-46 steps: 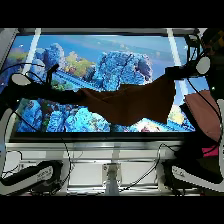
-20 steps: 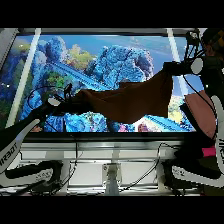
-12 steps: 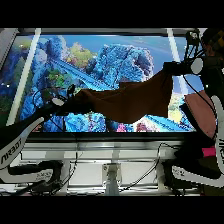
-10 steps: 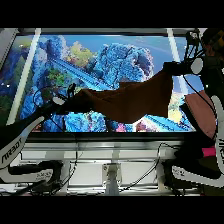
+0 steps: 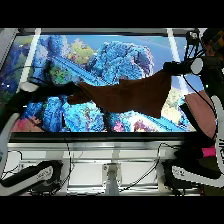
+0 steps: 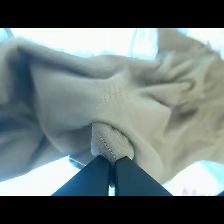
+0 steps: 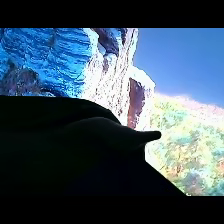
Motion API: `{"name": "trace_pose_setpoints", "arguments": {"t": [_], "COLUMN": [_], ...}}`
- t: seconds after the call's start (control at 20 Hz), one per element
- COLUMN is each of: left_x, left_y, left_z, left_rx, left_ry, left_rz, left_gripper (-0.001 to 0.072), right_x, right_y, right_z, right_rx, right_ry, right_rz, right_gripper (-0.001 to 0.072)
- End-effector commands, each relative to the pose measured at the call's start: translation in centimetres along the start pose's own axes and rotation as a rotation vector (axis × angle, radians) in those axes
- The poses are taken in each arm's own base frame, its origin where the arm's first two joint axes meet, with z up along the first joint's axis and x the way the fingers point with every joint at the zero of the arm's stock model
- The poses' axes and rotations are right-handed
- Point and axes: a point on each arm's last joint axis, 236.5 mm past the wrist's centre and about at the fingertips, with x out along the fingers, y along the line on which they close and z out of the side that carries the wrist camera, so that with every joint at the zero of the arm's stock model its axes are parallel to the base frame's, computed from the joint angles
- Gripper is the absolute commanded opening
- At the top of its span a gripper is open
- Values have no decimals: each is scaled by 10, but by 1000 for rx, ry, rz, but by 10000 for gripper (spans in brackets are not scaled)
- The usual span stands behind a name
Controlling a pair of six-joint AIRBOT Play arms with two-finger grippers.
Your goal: Fold the clothes and pants, and hang the long-sleeved shirts on hangers.
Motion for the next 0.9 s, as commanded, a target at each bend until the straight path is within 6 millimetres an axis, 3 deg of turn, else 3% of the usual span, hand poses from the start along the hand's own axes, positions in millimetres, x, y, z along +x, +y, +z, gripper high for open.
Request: {"name": "trace_pose_setpoints", "arguments": {"t": [0.0, 0.15, 0.25, 0.55, 0.7, 0.85], "left_x": [-74, -119, -138, -158, -165, -185], "left_y": [7, 8, 5, 2, -3, -9], "left_z": [43, 65, 71, 80, 85, 97], "left_rx": [20, 38, 53, 100, 94, 111], "left_ry": [-163, -286, -334, -395, -429, -509], "left_rz": [39, 81, 95, 120, 107, 130], "left_gripper": [18, 18, 18, 18, 19, 19], "right_x": [0, -1, -7, -49, -81, -119], "right_y": [0, 11, 20, 45, 54, 54], "right_z": [0, -2, -3, -11, -5, 5], "right_rx": [1, 34, 53, -165, -198, -195], "right_ry": [0, 10, 13, 16, -37, -118], "right_rz": [0, 46, 82, 138, 159, 170], "right_gripper": [16, 16, 16, 16, 16, 16]}}
